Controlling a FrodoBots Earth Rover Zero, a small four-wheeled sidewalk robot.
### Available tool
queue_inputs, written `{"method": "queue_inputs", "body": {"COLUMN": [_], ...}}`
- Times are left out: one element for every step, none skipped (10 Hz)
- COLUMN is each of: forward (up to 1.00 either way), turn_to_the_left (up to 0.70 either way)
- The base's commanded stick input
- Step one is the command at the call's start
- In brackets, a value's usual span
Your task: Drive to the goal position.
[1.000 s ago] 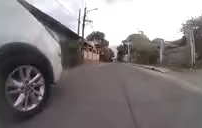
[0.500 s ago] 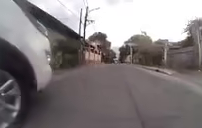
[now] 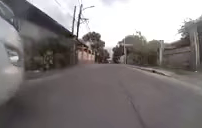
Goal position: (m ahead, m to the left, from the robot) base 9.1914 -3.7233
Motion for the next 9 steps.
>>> {"method": "queue_inputs", "body": {"forward": [1.00, 1.00, 1.00, 1.00, 1.00, 1.00, 1.00, 1.00, 1.00], "turn_to_the_left": [0.00, 0.00, 0.00, 0.00, 0.00, 0.00, 0.00, 0.00, 0.00]}}
